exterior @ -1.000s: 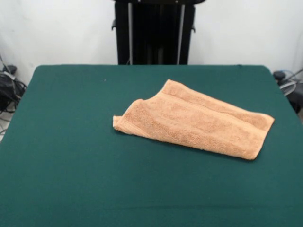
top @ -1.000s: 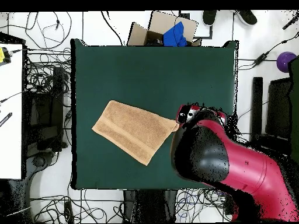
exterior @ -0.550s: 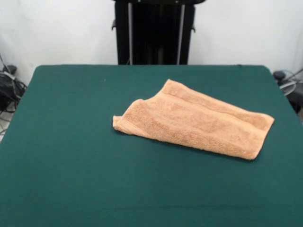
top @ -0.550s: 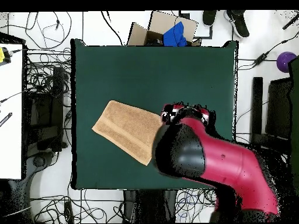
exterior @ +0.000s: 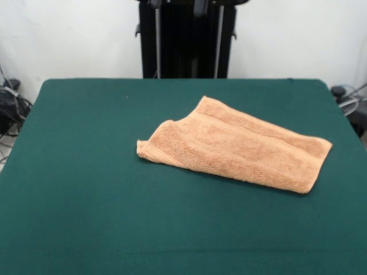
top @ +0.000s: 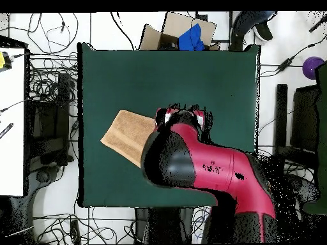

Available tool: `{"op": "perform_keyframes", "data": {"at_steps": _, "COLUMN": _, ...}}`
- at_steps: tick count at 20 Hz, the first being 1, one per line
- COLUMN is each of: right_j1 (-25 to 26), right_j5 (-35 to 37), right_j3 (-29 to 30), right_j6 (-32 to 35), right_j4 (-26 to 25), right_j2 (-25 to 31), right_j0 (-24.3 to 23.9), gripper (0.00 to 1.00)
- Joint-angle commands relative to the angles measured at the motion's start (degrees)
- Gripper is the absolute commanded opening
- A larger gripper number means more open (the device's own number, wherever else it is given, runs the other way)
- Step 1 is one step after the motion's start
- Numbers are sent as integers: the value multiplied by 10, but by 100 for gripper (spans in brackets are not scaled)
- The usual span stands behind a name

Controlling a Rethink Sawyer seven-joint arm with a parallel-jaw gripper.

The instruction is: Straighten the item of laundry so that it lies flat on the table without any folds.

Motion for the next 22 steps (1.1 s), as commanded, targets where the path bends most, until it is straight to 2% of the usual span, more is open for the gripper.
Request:
{"op": "perform_keyframes", "data": {"at_steps": 1, "right_j1": 57, "right_j5": -53, "right_j3": 29, "right_j6": 90, "right_j4": -10, "right_j2": 3, "right_j0": -2, "gripper": 100}}
{"op": "perform_keyframes", "data": {"at_steps": 22, "right_j1": 75, "right_j5": -80, "right_j3": 24, "right_j6": 100, "right_j4": -3, "right_j2": -7, "right_j0": 10, "gripper": 100}}
